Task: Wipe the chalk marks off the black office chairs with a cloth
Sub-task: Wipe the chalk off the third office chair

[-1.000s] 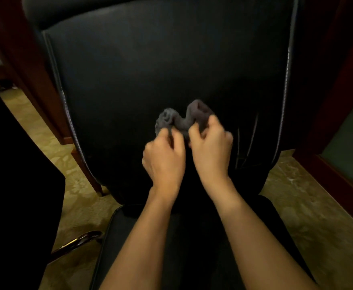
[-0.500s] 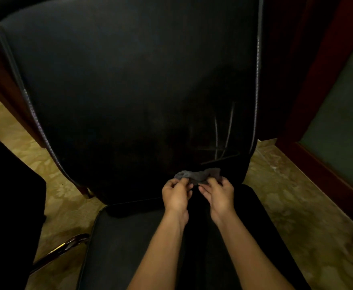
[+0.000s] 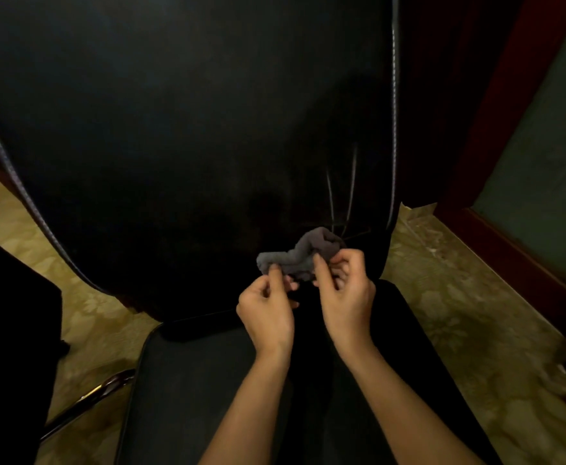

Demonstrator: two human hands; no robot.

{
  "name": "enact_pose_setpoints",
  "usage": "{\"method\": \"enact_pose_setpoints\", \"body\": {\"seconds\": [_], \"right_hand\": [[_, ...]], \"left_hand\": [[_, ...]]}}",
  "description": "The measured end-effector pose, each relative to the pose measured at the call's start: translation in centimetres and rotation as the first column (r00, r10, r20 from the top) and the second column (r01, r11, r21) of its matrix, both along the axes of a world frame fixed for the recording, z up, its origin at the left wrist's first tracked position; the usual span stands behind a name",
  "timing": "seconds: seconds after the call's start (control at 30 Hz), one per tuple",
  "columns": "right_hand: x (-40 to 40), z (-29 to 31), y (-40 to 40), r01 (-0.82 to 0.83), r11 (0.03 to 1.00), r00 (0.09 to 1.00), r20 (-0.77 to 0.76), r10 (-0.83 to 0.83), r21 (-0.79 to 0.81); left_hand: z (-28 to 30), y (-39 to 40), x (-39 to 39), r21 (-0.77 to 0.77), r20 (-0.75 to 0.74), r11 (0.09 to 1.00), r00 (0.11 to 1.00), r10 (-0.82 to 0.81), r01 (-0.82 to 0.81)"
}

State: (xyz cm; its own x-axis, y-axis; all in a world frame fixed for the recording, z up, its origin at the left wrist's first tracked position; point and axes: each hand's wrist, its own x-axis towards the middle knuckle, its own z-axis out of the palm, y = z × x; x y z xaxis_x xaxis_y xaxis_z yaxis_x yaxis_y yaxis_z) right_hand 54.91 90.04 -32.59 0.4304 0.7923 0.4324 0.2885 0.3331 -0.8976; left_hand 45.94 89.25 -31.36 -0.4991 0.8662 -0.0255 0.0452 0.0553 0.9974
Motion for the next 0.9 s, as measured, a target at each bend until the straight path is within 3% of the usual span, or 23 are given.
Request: {"method": "enact_pose_setpoints", "body": {"seconds": [0.07,0.13,0.2,0.27,0.37,0.53,0.57,0.63,0.7,0.77,0.83,0.9], "right_hand": [[0.8,-0.4,0.2,0.012,1.000,0.994,0.106,-0.011,-0.015],[1.3,-0.7,0.6,0.054,0.993,0.993,0.112,-0.042,-0.101],[1.3,-0.3,0.8,-0.057,0.962,0.982,-0.187,0.007,-0.267],[1.2,0.2,0.9,-0.254,0.922,0.850,-0.523,0.067,-0.294],[0.8,0.3,1.2,-0.285,0.899,0.804,-0.594,0.035,-0.332],[0.5,1.3,2.4,-0.306,0.837,0.740,-0.666,-0.091,-0.455],[0.6,1.9,2.6,-0.321,0.838,0.711,-0.697,-0.094,-0.441],[0.9,3.1,2.4,-0.405,0.844,0.549,-0.832,-0.084,-0.352],[1.3,4.0,2.3,-0.510,0.833,0.257,-0.962,-0.089,-0.213],[1.6,3.9,2.5,-0.543,0.831,0.064,-0.993,-0.103,-0.121],[1.4,2.4,3.1,-0.528,0.838,0.023,-0.989,-0.149,-0.139],[1.0,0.5,3.4,-0.522,0.821,0.066,-0.971,-0.231,-0.232]], "left_hand": [[0.3,-0.4,-0.2,0.040,-0.048,0.998,0.998,-0.049,0.051],[0.3,-0.6,-0.1,0.063,-0.062,0.995,0.996,-0.068,0.072],[0.1,-0.4,0.0,0.015,0.060,0.998,0.996,-0.061,0.061],[0.2,0.1,0.2,-0.053,0.350,0.994,0.934,-0.070,0.094],[0.6,0.8,0.7,-0.084,0.631,0.990,0.775,-0.036,0.115],[1.9,2.0,2.0,-0.236,0.674,0.967,0.733,0.091,0.096],[2.4,2.3,1.9,-0.255,0.717,0.958,0.690,0.099,0.127],[3.3,2.6,1.3,-0.235,0.868,0.945,0.487,0.099,0.226],[3.8,2.4,0.9,-0.163,0.968,0.945,0.231,0.098,0.282],[3.6,2.4,0.8,-0.105,0.994,0.952,0.066,0.090,0.289],[2.7,2.7,0.9,-0.145,0.989,0.950,0.051,0.137,0.277],[1.1,3.0,1.0,-0.243,0.967,0.932,0.144,0.210,0.270]]}}
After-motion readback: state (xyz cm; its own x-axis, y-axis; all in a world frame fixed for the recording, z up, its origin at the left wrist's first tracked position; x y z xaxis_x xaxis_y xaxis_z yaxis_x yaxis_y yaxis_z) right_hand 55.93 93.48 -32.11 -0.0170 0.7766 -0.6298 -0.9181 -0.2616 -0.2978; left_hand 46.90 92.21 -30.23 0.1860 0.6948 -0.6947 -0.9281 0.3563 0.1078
